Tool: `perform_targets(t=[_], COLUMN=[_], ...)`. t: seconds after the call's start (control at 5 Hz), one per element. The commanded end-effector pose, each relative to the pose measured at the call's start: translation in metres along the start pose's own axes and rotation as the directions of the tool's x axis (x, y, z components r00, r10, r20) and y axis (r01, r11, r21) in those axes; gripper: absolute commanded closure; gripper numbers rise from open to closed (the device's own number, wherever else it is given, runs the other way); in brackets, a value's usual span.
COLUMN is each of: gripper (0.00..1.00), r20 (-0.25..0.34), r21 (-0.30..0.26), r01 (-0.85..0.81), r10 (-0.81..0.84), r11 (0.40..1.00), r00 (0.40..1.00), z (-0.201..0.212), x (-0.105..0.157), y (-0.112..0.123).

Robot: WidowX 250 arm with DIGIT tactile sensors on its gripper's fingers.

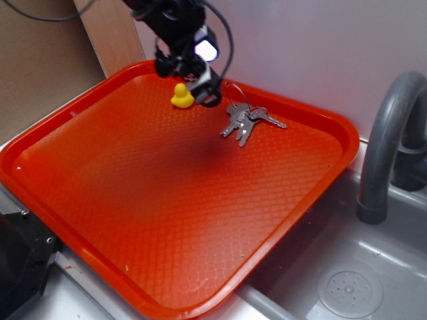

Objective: Grab the silver keys.

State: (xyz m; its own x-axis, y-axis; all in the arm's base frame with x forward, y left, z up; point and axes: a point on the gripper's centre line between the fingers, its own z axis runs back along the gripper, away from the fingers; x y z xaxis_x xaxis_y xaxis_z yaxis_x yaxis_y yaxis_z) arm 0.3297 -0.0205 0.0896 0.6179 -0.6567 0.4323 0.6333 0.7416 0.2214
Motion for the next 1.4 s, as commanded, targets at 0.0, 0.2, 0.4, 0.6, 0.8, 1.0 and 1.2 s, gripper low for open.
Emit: perform_targets(t=[0.0, 0.2, 0.4, 0.6, 0.8, 1.0, 1.2], gripper=[0.0, 0.0, 0.42, 1.0, 1.0, 1.0, 1.0], r20=[0.036, 0.036, -0.006, -0.005, -0.015, -0.015, -0.037], r21=[0.042, 0.041, 0.053, 0.047, 0.035, 0.017, 0.033], r01=[0.081, 0.087, 0.072, 0.079, 0.071, 0.057, 0.006], r10=[-0.082, -0.088, -0.072, -0.079, -0.07, -0.057, -0.005], r11=[0.996, 0.995, 0.996, 0.996, 0.997, 0.998, 0.999], r00=[0.996, 0.995, 0.997, 0.997, 0.997, 0.998, 0.999], z=[-0.014, -0.023, -0.039, -0.04, -0.036, -0.028, 0.008], x=[0.03, 0.024, 0.016, 0.019, 0.019, 0.019, 0.022], y=[0.007, 0.01, 0.011, 0.009, 0.009, 0.013, 0.011])
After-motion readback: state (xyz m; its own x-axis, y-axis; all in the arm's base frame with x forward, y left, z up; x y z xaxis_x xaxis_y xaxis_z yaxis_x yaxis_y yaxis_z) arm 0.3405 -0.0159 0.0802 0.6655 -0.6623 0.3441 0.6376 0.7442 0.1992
